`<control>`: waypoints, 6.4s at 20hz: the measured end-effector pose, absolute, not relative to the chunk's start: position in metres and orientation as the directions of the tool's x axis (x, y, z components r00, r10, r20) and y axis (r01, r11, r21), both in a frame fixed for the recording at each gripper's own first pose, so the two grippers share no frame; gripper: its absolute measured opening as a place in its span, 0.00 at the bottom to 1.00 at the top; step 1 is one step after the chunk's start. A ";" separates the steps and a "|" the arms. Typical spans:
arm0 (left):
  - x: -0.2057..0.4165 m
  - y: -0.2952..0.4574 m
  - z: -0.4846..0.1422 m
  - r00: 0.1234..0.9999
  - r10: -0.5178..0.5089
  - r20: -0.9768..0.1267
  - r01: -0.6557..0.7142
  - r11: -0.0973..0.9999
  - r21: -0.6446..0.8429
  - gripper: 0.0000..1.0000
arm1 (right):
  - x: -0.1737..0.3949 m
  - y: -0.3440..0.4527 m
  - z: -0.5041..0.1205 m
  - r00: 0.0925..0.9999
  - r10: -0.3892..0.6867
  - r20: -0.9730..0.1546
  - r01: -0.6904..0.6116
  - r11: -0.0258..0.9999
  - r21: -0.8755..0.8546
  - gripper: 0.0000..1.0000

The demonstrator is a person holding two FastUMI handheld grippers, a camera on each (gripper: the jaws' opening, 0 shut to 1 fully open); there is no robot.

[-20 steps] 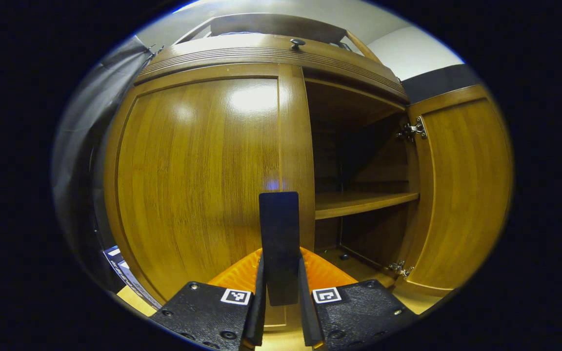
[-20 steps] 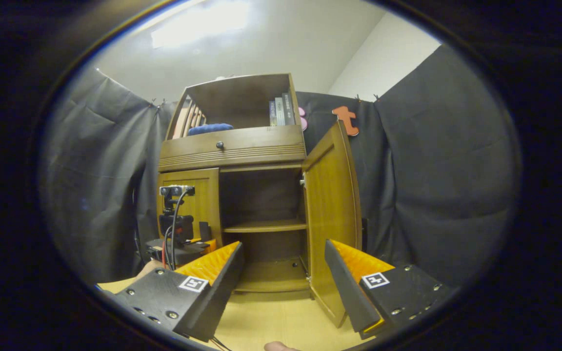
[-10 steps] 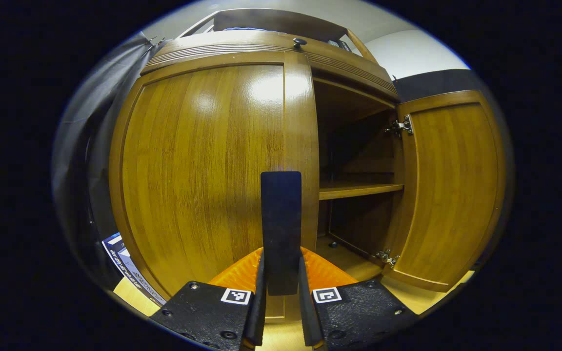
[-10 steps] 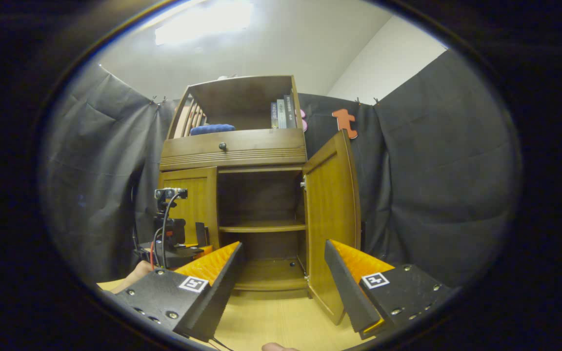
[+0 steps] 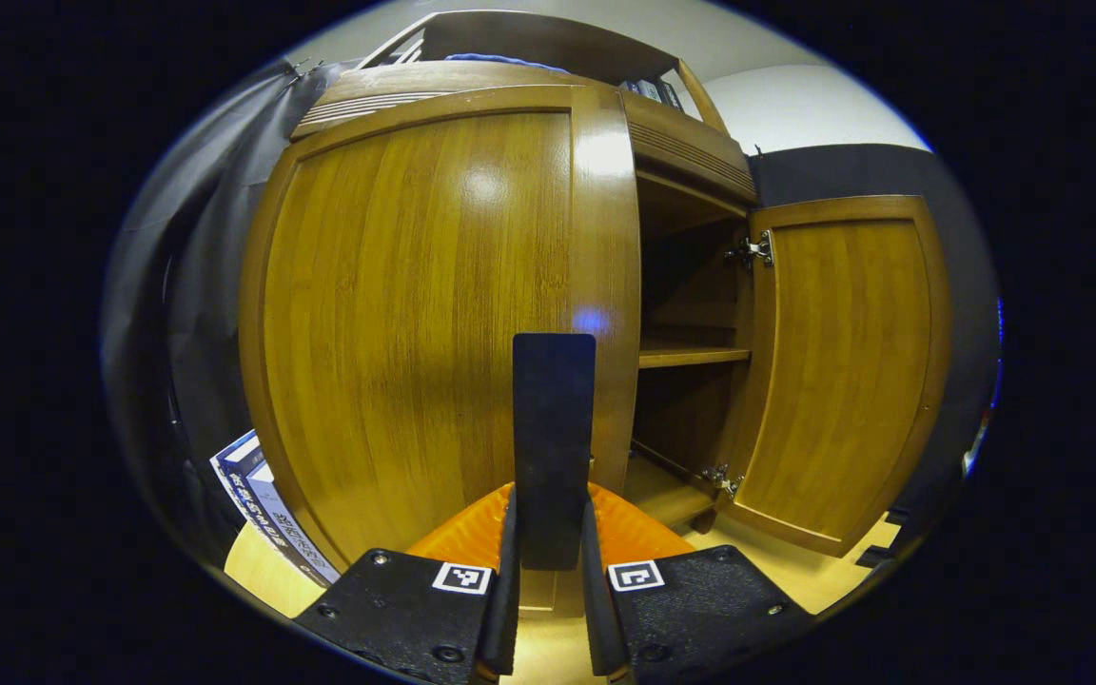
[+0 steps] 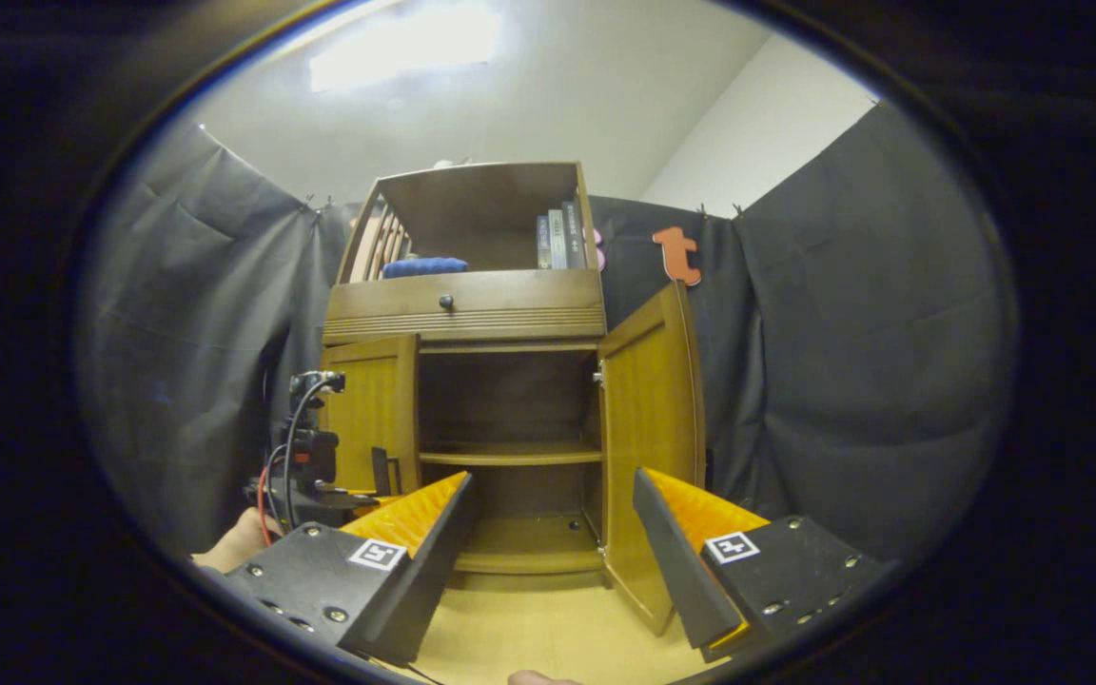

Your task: Open the right door of the double-door shoe cabinet with the right hand, and open the left door with the left hand.

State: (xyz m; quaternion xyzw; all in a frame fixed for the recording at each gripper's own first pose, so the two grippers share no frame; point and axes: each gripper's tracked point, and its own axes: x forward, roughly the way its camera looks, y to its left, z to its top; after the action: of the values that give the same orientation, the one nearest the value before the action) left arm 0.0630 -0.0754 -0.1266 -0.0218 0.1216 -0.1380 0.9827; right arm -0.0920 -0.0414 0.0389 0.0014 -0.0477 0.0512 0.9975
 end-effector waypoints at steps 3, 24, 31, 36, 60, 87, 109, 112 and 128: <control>0.047 -0.067 -0.122 0.931 -0.279 -0.236 0.270 0.960 -0.072 0.31 | -0.094 -0.044 0.037 0.992 0.090 0.084 -0.091 0.996 -0.003 0.99; -0.028 0.008 -0.106 0.944 -0.259 -0.203 0.249 0.966 -0.075 0.29 | -0.098 -0.026 0.028 0.992 0.105 0.071 -0.106 0.994 0.010 0.99; -0.037 0.024 -0.105 0.950 -0.246 -0.195 0.239 0.969 -0.055 0.30 | -0.087 -0.018 0.011 0.993 0.115 0.038 -0.117 0.993 0.030 0.98; -0.043 0.035 -0.104 0.954 -0.226 -0.197 0.221 0.974 -0.049 0.27 | -0.082 -0.016 0.000 0.993 0.116 0.017 -0.117 0.992 0.045 0.98; -0.065 0.149 -0.095 0.983 -0.045 -0.177 0.045 0.999 -0.001 0.16 | -0.081 -0.002 -0.019 0.988 0.149 -0.024 -0.147 0.986 0.084 0.98; -0.148 0.138 -0.029 0.992 0.122 -0.018 -0.123 0.990 -0.069 0.85 | -0.084 -0.008 -0.022 0.997 0.058 -0.042 -0.052 0.992 0.118 0.98; -0.089 -0.005 -0.022 0.999 0.001 -0.049 -0.003 0.999 -0.032 0.94 | -0.074 0.014 0.033 0.991 0.120 0.054 -0.119 0.993 -0.013 0.98; -0.072 -0.028 -0.027 0.998 -0.012 -0.061 0.011 1.000 -0.025 0.96 | -0.062 0.007 0.034 0.994 0.096 0.043 -0.095 0.995 -0.014 0.98; 0.005 -0.077 -0.082 0.991 -0.022 -0.128 0.022 1.000 0.001 0.94 | 0.017 -0.002 0.027 0.998 0.051 0.040 -0.050 0.998 -0.025 0.99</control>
State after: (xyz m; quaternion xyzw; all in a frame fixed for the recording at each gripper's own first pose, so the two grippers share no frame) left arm 0.0048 -0.0775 -0.0818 0.0011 0.0643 -0.0111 0.9979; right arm 0.0168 -0.0022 0.0268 -0.0120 -0.0202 0.0253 0.9994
